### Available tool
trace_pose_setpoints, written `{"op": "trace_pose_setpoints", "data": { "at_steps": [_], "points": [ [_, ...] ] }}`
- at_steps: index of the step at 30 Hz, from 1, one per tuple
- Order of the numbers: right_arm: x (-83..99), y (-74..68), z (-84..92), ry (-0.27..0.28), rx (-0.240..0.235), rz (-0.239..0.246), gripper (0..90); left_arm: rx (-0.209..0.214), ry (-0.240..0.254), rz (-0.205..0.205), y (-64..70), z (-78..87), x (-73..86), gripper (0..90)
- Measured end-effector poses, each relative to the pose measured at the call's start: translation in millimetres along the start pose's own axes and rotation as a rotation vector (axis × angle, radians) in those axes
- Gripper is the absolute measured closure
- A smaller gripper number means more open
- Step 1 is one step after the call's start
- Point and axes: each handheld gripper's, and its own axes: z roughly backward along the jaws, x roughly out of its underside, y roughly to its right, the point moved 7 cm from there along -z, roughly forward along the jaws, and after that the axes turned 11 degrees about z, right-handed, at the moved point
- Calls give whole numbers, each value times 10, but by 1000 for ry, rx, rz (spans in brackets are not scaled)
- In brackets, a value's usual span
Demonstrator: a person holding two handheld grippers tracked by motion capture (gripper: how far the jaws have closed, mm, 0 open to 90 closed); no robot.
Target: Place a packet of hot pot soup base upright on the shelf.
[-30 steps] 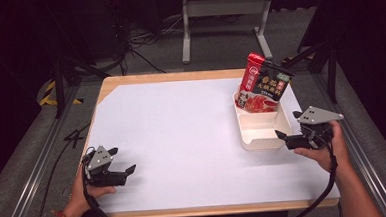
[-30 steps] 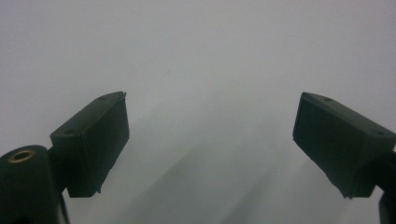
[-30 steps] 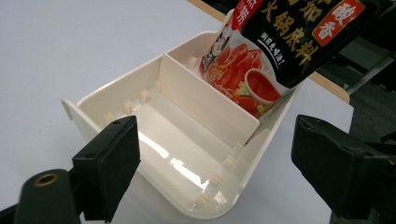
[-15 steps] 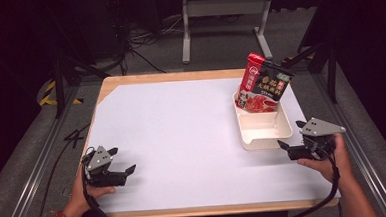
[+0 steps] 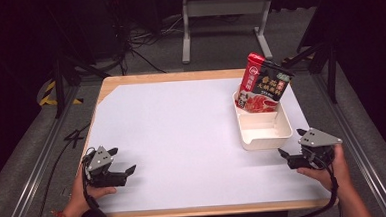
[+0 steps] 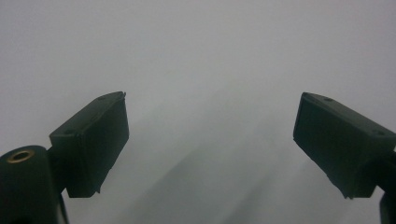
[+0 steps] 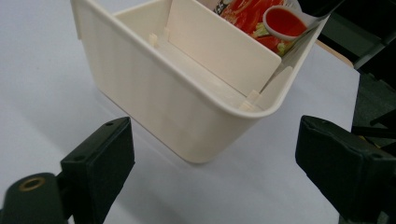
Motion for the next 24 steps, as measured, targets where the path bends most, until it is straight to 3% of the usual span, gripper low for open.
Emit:
{"op": "trace_pose_setpoints", "data": {
  "at_steps": [14,24],
  "points": [
    [241,-173,-45,-16,2,-37,104,9,8,-6,13,10,-3,114],
    [430,-220,-60,-17,32,-68,100,15,5,-12,30,2,-3,113]
  ]
}}
